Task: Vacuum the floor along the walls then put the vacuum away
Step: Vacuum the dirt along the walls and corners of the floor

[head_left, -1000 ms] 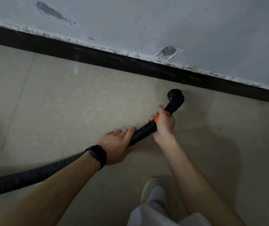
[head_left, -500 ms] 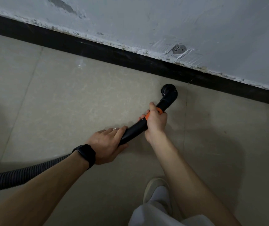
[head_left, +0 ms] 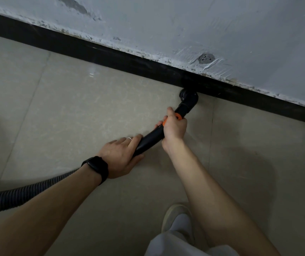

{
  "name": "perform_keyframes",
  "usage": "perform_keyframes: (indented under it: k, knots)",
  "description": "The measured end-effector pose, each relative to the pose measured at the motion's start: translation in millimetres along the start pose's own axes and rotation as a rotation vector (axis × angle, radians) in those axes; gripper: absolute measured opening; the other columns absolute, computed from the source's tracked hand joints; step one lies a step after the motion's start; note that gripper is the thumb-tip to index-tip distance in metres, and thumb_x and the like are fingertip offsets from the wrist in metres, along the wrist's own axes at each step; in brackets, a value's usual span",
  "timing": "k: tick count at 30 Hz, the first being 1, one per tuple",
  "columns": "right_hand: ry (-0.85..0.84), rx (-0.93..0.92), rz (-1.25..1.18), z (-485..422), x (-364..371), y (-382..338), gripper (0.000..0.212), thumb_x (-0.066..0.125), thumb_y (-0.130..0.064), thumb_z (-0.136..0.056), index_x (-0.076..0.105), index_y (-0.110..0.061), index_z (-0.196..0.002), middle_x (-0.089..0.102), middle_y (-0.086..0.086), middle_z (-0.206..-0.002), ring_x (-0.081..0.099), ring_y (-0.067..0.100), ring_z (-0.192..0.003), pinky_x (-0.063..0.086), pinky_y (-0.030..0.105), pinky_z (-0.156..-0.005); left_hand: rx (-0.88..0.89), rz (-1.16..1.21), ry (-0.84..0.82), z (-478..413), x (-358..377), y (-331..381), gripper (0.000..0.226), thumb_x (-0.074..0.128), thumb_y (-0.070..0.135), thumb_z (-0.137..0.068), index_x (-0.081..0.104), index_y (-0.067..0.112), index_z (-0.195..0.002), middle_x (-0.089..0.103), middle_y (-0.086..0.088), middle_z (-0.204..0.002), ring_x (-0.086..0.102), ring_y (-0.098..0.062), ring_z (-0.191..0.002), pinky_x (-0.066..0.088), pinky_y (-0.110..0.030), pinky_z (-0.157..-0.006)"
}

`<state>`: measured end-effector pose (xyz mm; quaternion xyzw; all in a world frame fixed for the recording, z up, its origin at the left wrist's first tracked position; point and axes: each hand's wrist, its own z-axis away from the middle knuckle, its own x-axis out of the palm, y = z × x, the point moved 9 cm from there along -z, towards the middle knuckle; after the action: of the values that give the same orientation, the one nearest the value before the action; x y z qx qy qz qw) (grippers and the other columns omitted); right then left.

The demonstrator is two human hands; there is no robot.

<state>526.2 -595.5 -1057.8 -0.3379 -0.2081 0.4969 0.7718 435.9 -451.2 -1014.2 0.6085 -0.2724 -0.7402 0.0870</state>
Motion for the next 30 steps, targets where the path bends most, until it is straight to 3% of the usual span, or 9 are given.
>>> perform_keyframes:
  k: [7,15,20,25,30]
  knots:
    - [-0.080,0.026,-0.029,12,49,19,0.029,0.069,-0.020,-0.096,0.052,-0.008,-0.116,0.051,0.000,-0.056,0.050,0.013,-0.038,0.051,0.029,-0.047,-0.154,-0.050,0.027,18,-23,-40,0.035,0.059,0.037,-0.088,0.048,0.017,-0.115,0.062,-0.004,-0.094,0.061,-0.029,-0.081,0.037,-0.030,-0.060]
    - [-0.165,0.065,0.021,36,96,48,0.037,0.065,-0.037,-0.100,0.040,-0.020,-0.120,0.061,0.006,-0.079,0.060,0.008,-0.041,0.055,0.028,-0.051,-0.315,-0.066,-0.014,50,-37,-90,0.041,0.066,0.030,-0.079,0.040,0.023,-0.111,0.056,-0.001,-0.094,0.058,-0.030,-0.085,0.040,-0.033,-0.061]
    - [-0.025,0.047,-0.029,32,36,43,0.037,0.064,-0.036,-0.101,0.042,-0.016,-0.124,0.064,0.000,-0.065,0.061,0.009,-0.042,0.055,0.027,-0.052,-0.196,-0.081,-0.123,34,-18,-55,0.038,0.061,0.035,-0.082,0.038,0.025,-0.111,0.057,0.001,-0.100,0.058,-0.026,-0.089,0.038,-0.032,-0.064]
    - [0.186,0.016,-0.123,29,-57,36,0.031,0.064,-0.027,-0.103,0.050,-0.007,-0.122,0.052,0.001,-0.056,0.051,0.015,-0.039,0.051,0.029,-0.046,0.008,-0.139,-0.236,15,13,8,0.042,0.055,0.038,-0.084,0.043,0.022,-0.121,0.057,0.001,-0.109,0.059,-0.027,-0.098,0.046,-0.037,-0.074]
    - [0.206,0.015,-0.186,24,-108,29,0.019,0.065,-0.021,-0.102,0.050,-0.009,-0.101,0.052,-0.001,-0.056,0.050,0.016,-0.042,0.050,0.031,-0.046,0.102,-0.145,-0.294,5,42,50,0.046,0.052,0.035,-0.083,0.044,0.018,-0.125,0.059,-0.001,-0.111,0.060,-0.029,-0.098,0.049,-0.038,-0.077]
